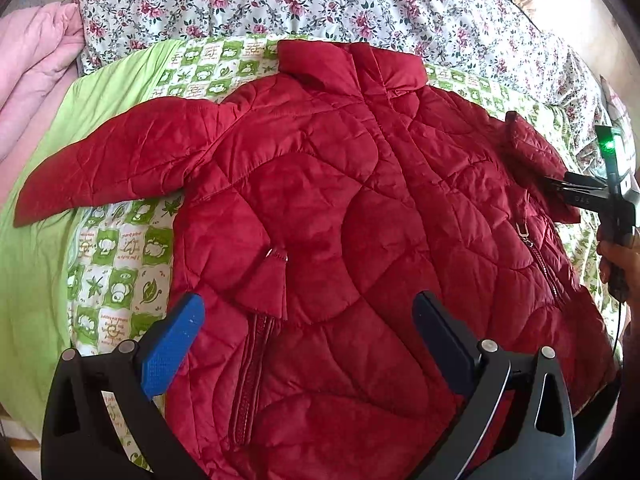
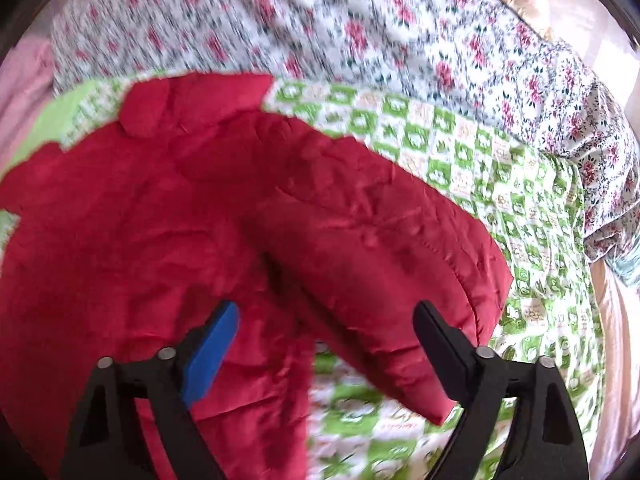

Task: Fold large clothes

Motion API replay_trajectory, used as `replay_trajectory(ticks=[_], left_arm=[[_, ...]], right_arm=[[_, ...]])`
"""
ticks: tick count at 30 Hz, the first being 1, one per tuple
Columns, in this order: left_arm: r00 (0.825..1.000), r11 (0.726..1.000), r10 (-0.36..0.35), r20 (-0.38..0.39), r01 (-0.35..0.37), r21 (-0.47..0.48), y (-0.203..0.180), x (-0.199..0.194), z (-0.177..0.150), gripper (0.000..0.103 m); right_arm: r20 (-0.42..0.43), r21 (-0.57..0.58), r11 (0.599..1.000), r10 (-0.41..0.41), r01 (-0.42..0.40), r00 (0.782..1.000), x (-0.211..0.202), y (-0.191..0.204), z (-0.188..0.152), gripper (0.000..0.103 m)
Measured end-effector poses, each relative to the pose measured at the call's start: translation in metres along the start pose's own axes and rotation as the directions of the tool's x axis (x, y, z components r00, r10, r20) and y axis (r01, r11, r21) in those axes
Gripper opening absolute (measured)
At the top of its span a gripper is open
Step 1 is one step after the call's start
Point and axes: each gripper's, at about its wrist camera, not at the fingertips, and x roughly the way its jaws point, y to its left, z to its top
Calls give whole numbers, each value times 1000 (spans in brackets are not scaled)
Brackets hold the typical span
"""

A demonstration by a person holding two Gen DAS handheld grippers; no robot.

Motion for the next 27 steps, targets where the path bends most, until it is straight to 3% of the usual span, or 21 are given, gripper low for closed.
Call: replay_trajectory(ticks=[3,6,7,8,13,16,18,20,23,27], left_arm=[[1000,1000,13,-4,-13,3,-1,6,2,103],[999,999,-19,-45,18,-28,3,17,4,103],[998,998,-38,-43,36,-45,6,18,4,103],[998,996,-54,-38,52,-67,8,20,4,103],[994,978,-108,30,111,-177,19,17,4,103],[993,981,-115,12,115,-158,20,19,7,103],[996,993,-74,-45,69,-90,16,25,10,103],[994,996,-71,-79,67,-53,14,29,10,103],[992,991,-105,-75,98,-87,23,29,11,103],[977,968,-205,-65,192,-164,44,30,19,103]], right_arm=[[-5,45,999,-11,11,1000,11,-15,2,69],[9,110,993,48,-49,999,11,-29,4,49],[14,121,990,65,-66,998,10,-31,5,30],[19,124,990,63,-64,998,8,-30,6,21],[61,126,986,103,-110,993,-7,-19,15,12],[104,116,975,179,-191,978,-19,-8,26,11],[135,91,966,231,-244,964,-29,7,33,11],[170,45,956,279,-290,945,-38,29,42,11],[200,-38,932,360,-360,911,-49,70,52,11],[194,-167,883,466,-439,863,-55,132,57,11]])
